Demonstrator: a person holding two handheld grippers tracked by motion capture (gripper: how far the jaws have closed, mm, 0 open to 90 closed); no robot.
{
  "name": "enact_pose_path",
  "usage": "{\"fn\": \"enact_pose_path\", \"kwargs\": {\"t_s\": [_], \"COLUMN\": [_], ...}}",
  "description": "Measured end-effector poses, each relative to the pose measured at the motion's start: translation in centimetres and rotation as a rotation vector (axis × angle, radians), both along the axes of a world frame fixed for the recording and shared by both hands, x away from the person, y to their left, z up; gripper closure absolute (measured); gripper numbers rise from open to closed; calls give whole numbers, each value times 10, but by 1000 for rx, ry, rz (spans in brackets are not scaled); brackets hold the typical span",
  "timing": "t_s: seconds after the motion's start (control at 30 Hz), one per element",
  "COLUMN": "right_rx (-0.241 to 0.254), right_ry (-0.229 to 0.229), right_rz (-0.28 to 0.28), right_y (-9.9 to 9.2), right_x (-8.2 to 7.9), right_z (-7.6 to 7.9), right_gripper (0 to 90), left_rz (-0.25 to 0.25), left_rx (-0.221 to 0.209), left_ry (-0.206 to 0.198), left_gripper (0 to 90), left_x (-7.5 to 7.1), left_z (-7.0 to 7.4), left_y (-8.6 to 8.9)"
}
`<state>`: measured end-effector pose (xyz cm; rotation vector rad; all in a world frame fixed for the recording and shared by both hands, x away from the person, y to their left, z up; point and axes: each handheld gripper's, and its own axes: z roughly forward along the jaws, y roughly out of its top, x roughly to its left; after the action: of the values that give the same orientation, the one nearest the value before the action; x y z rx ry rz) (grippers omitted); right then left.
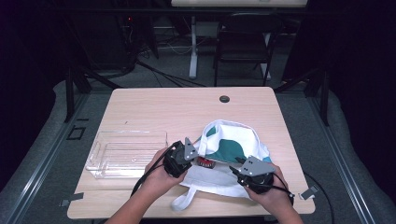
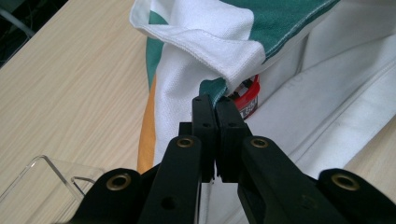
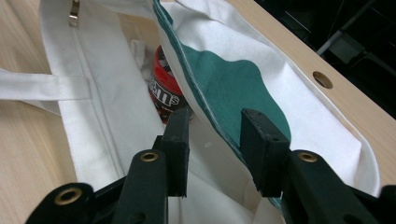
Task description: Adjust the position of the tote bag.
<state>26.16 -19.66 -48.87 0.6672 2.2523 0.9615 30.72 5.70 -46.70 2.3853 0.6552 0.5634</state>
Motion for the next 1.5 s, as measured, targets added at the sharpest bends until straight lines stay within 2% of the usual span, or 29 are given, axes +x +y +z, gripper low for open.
{"fn": "enact_pose_path", "kwargs": {"t_s": [0.43,0.73,1.1,1.5], "right_rx": [5,-2,-34,-32], "right_ry": [0,12,11,37], "right_rz": [-50,-69,-71,-70], "right_y": [-16,-20,-18,-16], "right_x": [6,10,12,15], "right_z": [2,-3,-6,-9], "right_gripper": [618,614,702,794], "left_rz": [15,24,33,39], "left_rx": [-7,-21,-34,-44], "left_ry": [-6,1,7,12], "left_gripper": [885,885,885,885], "left_x": [7,10,13,16], "left_z": [7,10,11,12], "left_y": [0,2,3,4]}}
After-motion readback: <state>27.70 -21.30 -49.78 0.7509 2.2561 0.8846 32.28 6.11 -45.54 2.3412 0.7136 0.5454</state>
